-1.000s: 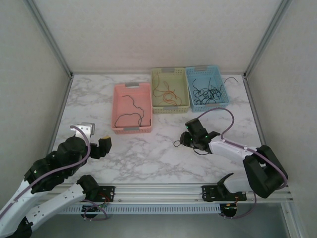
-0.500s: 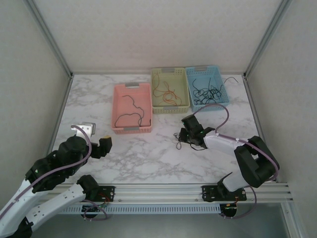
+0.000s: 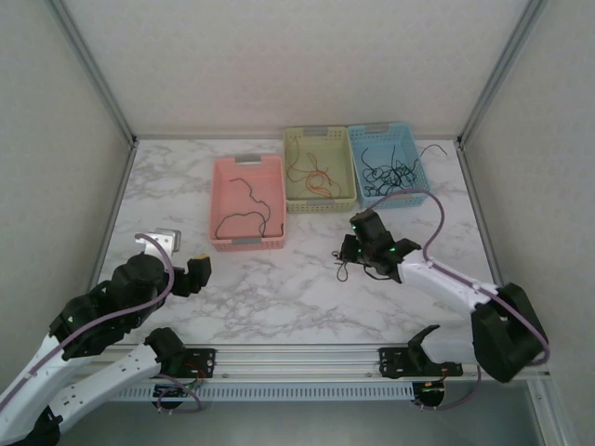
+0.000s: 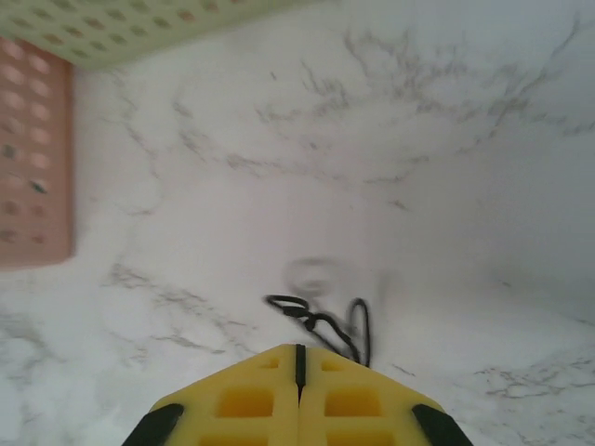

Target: Untangle the cables

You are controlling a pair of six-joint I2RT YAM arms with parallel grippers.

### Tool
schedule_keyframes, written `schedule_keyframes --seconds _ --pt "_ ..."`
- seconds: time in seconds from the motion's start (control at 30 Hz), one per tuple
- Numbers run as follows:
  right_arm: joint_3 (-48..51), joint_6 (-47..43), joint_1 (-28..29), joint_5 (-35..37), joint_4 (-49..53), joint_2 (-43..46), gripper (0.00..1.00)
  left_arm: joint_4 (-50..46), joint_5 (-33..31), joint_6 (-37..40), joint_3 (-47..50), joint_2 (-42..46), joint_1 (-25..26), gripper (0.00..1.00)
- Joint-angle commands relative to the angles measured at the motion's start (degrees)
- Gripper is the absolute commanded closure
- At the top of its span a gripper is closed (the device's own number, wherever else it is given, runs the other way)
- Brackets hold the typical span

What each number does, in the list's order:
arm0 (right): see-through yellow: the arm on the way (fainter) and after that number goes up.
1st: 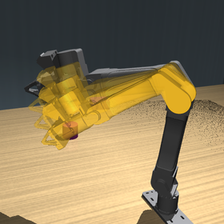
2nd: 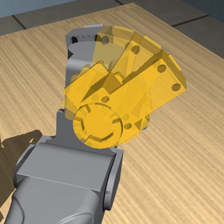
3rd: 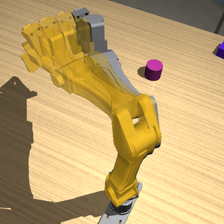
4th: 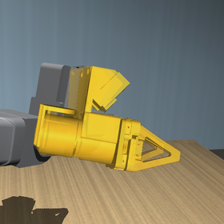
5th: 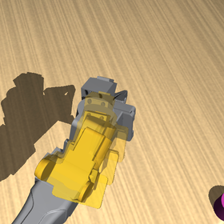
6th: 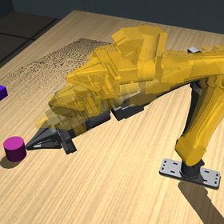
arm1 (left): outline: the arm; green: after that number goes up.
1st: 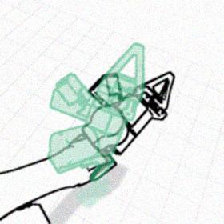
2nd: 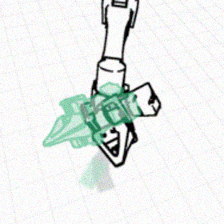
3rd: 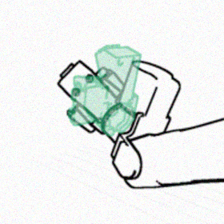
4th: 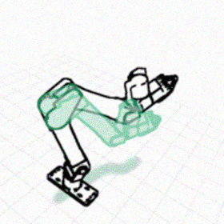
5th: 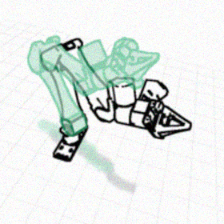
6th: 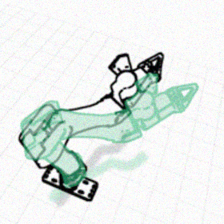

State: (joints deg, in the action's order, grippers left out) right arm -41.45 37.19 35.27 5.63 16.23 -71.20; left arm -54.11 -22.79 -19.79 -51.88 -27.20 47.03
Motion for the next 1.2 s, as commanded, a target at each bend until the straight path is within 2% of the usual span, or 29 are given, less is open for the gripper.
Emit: schedule_keyframes --seconds 0.0,0.07,0.17,0.23,0.33,0.43,0.57,0.73,0.9,1.17 --pt "-6.46 -3.97 -1.93 3.34 7.92 4.9 1.0 -0.15 0.01 -1.49 -0.39 -1.54 -0.7 0.14" --pt "-10.64 -5.94 -4.92 3.99 10.74 6.38 1.0 -0.85 -0.89 -2.36 -1.06 -3.01 -0.75 0.15" --pt "-16.61 -7.05 -10.78 0.68 13.39 5.46 1.0 -0.71 -0.71 -4.25 -1.78 -4.44 -0.71 0.15" --pt "-20.17 -6.63 -12.39 -1.99 16.2 3.28 1.0 0.71 0.48 -4.85 -1.35 -4.53 -0.71 0.15" --pt "-20.69 -5.77 -11.18 -7.01 18.52 1.07 0.78 1.7 0.57 -5.61 -0.63 -4.48 -0.71 0.15" --pt "-14.92 -3.92 -6.65 -6.86 16.4 1.93 0.59 2.06 0.17 -5.79 -0.17 -4.53 -0.71 0.15" --pt "-7.85 -0.79 -2.88 -6.24 13.71 1.22 0.48 2.78 0.49 -5.72 0.37 -5.12 -0.71 0.14" --pt "-3.9 0.88 -1.38 -6.61 10.5 -4.9 0.46 2.78 0.59 -5.75 0.46 -5.25 -0.71 0.14" --pt "-5.2 0.75 -0.45 -7.44 8.11 -12.85 0.47 2.92 0.29 -5.83 0.73 -4.97 -0.71 0.14" --pt "-7.96 0.86 0.2 -6.86 7.35 -19.02 0.51 2.89 0.11 -5.7 0.81 -5.23 -0.71 0.14"
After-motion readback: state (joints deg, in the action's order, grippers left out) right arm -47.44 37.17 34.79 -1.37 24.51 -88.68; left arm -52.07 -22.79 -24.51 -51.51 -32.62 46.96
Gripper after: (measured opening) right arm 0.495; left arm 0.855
